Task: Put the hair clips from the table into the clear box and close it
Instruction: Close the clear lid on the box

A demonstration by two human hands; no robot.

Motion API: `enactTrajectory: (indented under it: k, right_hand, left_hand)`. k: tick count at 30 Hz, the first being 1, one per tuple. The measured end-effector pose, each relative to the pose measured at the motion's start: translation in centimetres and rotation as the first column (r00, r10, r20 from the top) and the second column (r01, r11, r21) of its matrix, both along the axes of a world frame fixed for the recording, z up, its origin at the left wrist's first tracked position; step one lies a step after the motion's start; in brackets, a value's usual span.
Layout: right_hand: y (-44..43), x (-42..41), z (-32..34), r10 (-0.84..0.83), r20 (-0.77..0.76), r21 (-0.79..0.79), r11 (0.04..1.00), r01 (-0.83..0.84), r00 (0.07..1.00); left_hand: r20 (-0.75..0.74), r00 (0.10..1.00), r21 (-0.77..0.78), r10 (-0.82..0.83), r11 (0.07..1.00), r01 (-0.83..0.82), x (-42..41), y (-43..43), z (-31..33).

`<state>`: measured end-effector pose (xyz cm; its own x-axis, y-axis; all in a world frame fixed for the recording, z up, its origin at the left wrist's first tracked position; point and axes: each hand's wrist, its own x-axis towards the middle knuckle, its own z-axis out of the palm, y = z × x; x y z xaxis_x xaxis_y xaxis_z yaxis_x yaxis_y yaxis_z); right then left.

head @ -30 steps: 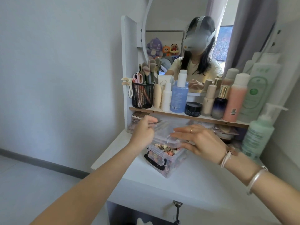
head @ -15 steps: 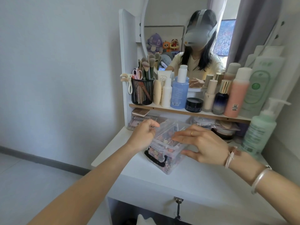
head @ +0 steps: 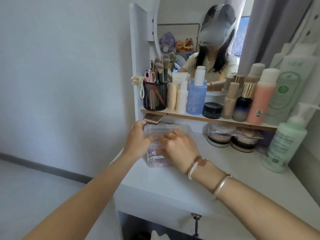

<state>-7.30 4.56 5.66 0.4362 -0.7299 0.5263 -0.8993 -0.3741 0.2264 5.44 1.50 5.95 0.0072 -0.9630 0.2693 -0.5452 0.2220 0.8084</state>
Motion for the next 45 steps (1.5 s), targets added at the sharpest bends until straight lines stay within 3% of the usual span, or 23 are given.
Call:
enactTrajectory:
  k: [1,3,6,7,9,11,12,14,17,20,27,31,36,45]
  right_hand:
    - [-0.2,0.3,0.4,0.001,0.069,0.099,0.995,-0.008,0.998]
    - [-0.1,0.0,1.3,-0.045,0.358,0.317,0.945,-0.076,0.932]
    - [-1.0,-2.8,1.6,-0.249,0.696,0.324,0.946,0.015,0.673]
    - [-1.3,-3.9,1.5,-0.392,0.729,0.445,0.894,0.046,0.561]
    - [-1.9,-5.7,0.9,-0.62,0.692,0.685,0.725,-0.067,0.371]
    - [-1.9,-6.7,0.6,-0.74,0.591,0.807,0.542,-0.236,0.32]
    - [-1.9,-7.0,0.4,-0.762,0.557,0.829,0.484,-0.281,0.33]
    - [-2.0,-7.1,0.2,-0.756,0.548,0.836,0.475,-0.276,0.359]
    - [-2.3,-7.0,0.7,-0.664,0.649,0.748,0.646,-0.151,0.371]
    - [-2.5,-6.6,1.1,-0.546,0.659,0.639,0.769,-0.004,0.517]
    - [-2.7,-6.0,1.5,-0.52,0.495,0.568,0.8,0.194,0.696]
    - [-2.7,-5.4,1.5,-0.507,0.418,0.503,0.82,0.272,0.754]
    - [-2.7,-5.6,1.2,-0.502,0.438,0.509,0.822,0.254,0.746]
    - [-2.4,-5.2,1.5,-0.492,0.417,0.51,0.823,0.252,0.764]
  left_hand:
    - [-0.03,1.0,0.033,-0.006,0.999,0.007,0.4,-0.2,0.0]
    - [-0.092,0.995,0.091,-0.028,0.995,0.037,1.0,-0.5,-0.1]
    - [-0.131,0.991,0.116,-0.017,0.993,0.032,1.3,-0.8,-0.1]
    - [-0.154,0.988,0.12,-0.009,0.992,0.027,1.3,-0.9,-0.1]
    - [-0.213,0.977,0.155,-0.001,0.987,0.035,1.1,-1.0,-0.2]
    - [-0.261,0.965,0.254,0.016,0.966,0.053,1.1,-0.9,-0.1]
    - [-0.279,0.96,0.325,0.028,0.943,0.067,1.2,-1.0,-0.1]
    - [-0.283,0.957,0.455,0.062,0.887,0.077,1.7,-1.2,-0.5]
    - [-0.293,0.953,0.49,0.073,0.868,0.084,2.1,-1.4,-0.9]
    - [-0.364,0.926,0.456,0.099,0.886,0.085,2.0,-1.4,-1.0]
    - [-0.39,0.914,0.222,0.116,0.975,-0.029,1.3,-0.8,-1.2]
    - [-0.316,0.942,0.218,0.115,0.975,-0.046,1.0,-0.5,-1.3]
    - [-0.261,0.957,0.23,0.125,0.971,-0.064,0.6,-0.7,-1.2]
    - [0.101,0.984,0.034,0.148,0.988,-0.152,0.7,-0.2,0.0]
